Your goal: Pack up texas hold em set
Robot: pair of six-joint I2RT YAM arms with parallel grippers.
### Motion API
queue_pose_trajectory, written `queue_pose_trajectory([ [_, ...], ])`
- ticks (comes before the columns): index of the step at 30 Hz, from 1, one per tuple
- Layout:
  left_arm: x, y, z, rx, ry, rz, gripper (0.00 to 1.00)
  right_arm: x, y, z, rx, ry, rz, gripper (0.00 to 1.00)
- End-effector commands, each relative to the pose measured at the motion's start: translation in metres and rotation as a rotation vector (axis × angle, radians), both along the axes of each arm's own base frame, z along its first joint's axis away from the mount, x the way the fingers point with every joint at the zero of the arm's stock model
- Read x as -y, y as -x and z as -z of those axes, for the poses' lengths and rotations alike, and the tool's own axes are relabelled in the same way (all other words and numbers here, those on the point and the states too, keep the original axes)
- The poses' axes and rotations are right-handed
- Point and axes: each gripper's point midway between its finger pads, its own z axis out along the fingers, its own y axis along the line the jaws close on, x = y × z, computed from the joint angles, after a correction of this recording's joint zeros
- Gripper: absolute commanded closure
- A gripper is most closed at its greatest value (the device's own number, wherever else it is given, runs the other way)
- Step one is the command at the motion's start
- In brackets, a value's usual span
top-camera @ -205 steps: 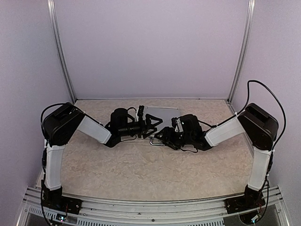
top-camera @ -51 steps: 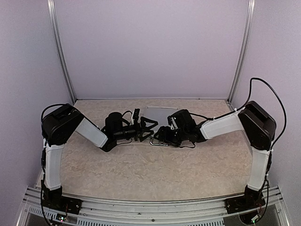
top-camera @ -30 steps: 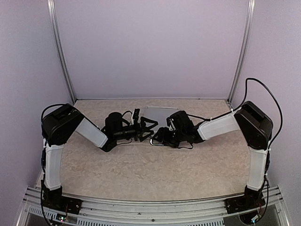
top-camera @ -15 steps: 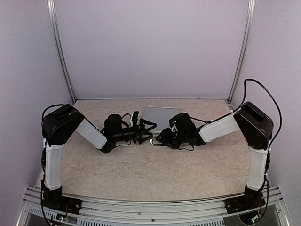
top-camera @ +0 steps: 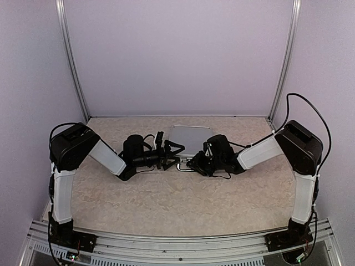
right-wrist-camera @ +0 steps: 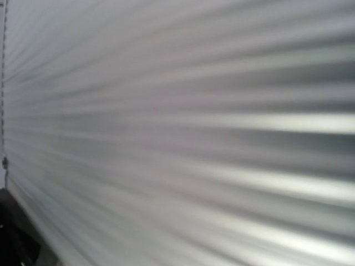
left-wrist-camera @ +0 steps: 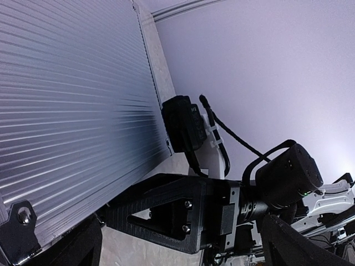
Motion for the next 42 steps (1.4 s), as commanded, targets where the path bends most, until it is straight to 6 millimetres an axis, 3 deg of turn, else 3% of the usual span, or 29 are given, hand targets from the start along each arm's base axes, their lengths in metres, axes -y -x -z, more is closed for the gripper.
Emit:
queue_pose_trajectory([
  [1,-0.003,0.001,0.010,-0.012,-0.010,-0.003,0.01,0.010,0.028,0.033,-0.146,0.042,-0.021,0.74],
  [5,-0.003,0.001,0.010,-0.013,-0.009,-0.002,0.01,0.008,0.031,0.037,-0.182,0.004,-0.026,0.84],
  [15,-0.003,0.002,0.009,-0.013,-0.004,-0.003,0.01,0.007,0.044,0.044,-0.276,-0.127,-0.005,0.93],
  [24,-0.005,0.004,0.006,-0.013,0.006,-0.001,0.01,0.006,0.055,0.040,-0.340,-0.282,0.013,0.96],
  [31,-0.006,0.005,0.005,-0.011,0.006,-0.001,0.01,0.003,0.047,0.024,-0.266,-0.265,-0.019,0.94],
  [33,-0.008,0.005,0.006,-0.013,0.005,-0.003,0.01,-0.002,0.035,0.006,-0.170,-0.196,-0.061,0.89],
  [36,-0.011,0.005,0.004,-0.009,0.005,-0.005,0.01,0.002,0.023,-0.007,-0.018,0.079,-0.116,0.84],
  [38,-0.014,0.004,0.003,-0.008,0.004,-0.008,0.01,0.005,0.020,-0.017,0.100,0.261,-0.166,0.77],
  [42,-0.018,0.000,-0.002,-0.003,0.008,-0.017,0.01,0.021,0.025,-0.021,0.279,0.599,-0.293,0.65],
])
